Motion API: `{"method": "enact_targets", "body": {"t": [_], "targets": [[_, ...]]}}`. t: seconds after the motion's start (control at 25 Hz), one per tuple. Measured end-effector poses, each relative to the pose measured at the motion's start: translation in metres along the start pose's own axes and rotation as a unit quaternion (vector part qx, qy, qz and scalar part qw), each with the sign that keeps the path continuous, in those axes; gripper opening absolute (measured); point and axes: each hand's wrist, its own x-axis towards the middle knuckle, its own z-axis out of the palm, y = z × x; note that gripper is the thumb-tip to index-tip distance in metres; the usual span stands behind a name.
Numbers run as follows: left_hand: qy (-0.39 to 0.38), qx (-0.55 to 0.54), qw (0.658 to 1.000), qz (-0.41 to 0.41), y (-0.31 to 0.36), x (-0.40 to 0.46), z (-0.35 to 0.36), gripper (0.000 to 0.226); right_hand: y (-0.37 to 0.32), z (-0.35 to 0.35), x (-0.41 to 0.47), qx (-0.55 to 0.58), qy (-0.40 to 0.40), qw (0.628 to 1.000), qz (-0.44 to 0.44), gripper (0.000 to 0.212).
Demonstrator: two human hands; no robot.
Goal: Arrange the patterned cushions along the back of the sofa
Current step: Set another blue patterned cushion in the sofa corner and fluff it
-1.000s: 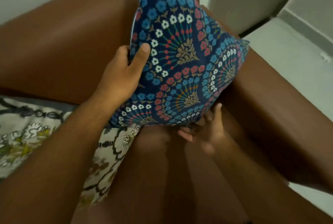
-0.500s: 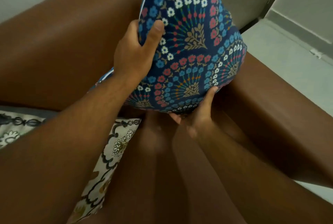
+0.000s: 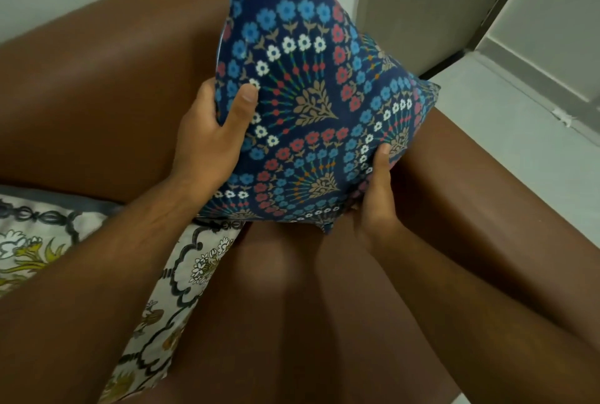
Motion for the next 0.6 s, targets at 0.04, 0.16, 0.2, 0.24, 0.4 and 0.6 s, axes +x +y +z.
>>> {"method": "enact_targets", "body": {"t": [0.04, 0.16, 0.2, 0.24, 0.4, 0.6], "targets": [[-0.006, -0.011, 1.000, -0.006, 0.002, 0.001, 0.004, 0.065, -0.001, -0.003, 0.000, -0.008, 0.011, 1.000, -0.025, 0.061], [-0.020, -0.022, 0.999, -0.026, 0.007, 0.010, 0.024, 0.062, -0.012, -0.019, 0.002, 0.003, 0.019, 0.998, -0.060, 0.058], [-0.017, -0.019, 0.999, -0.032, 0.006, 0.014, 0.028, 0.066, -0.016, -0.022, 0.003, -0.002, 0.012, 0.998, -0.060, 0.063], [-0.007, -0.011, 0.999, -0.037, 0.004, 0.017, 0.029, 0.069, -0.018, -0.022, 0.003, -0.023, 0.008, 0.998, -0.060, 0.069], [0.056, 0.050, 0.997, 0.012, -0.011, 0.007, 0.017, 0.085, -0.001, -0.020, -0.006, -0.090, 0.048, 0.993, -0.052, 0.084], [0.089, 0.183, 0.973, 0.114, -0.011, -0.007, 0.044, 0.113, 0.029, 0.001, -0.008, -0.044, 0.056, 0.997, -0.020, 0.103]]}}
